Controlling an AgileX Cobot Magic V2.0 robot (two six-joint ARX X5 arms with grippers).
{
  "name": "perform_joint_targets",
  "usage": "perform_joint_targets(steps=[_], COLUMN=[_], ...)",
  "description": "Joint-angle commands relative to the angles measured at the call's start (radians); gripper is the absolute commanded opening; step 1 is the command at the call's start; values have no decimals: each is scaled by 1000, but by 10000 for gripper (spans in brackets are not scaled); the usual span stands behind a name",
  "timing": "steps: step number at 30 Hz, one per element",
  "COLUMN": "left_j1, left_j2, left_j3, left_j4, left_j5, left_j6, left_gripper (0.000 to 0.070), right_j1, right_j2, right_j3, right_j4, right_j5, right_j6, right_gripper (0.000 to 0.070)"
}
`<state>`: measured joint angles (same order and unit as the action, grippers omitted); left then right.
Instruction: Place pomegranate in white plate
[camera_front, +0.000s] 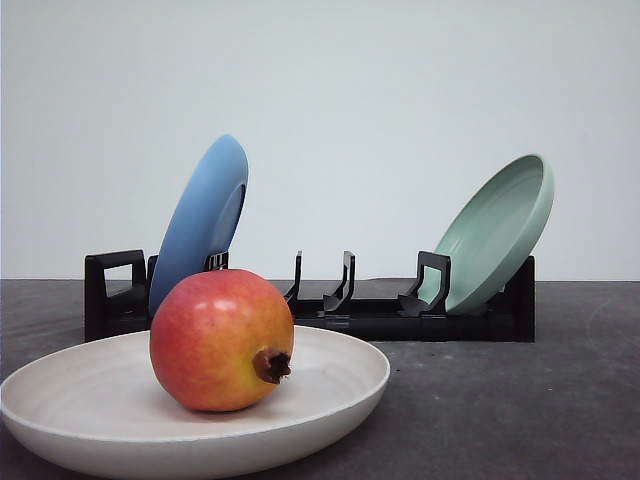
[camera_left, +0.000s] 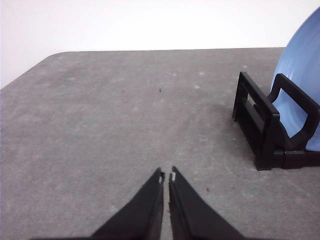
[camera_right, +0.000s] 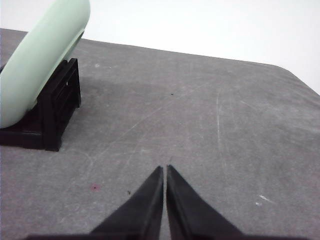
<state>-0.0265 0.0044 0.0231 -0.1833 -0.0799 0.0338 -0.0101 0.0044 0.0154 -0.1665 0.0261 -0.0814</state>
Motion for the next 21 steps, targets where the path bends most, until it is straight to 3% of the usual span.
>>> perform_joint_targets(steps=[1, 21], left_j1=[-2, -2], left_j2=[-1, -1], left_j3=[-11, -11], left_j4=[-3, -3], left_j5=[-1, -1], left_j6=[7, 7], left_gripper=[0, 0], right_j1=[1, 1], right_j2=[-1, -1], right_j3=[-3, -3], right_j4=[9, 9], right_j5=[0, 0], right_j6=[-5, -5], right_gripper=[2, 2])
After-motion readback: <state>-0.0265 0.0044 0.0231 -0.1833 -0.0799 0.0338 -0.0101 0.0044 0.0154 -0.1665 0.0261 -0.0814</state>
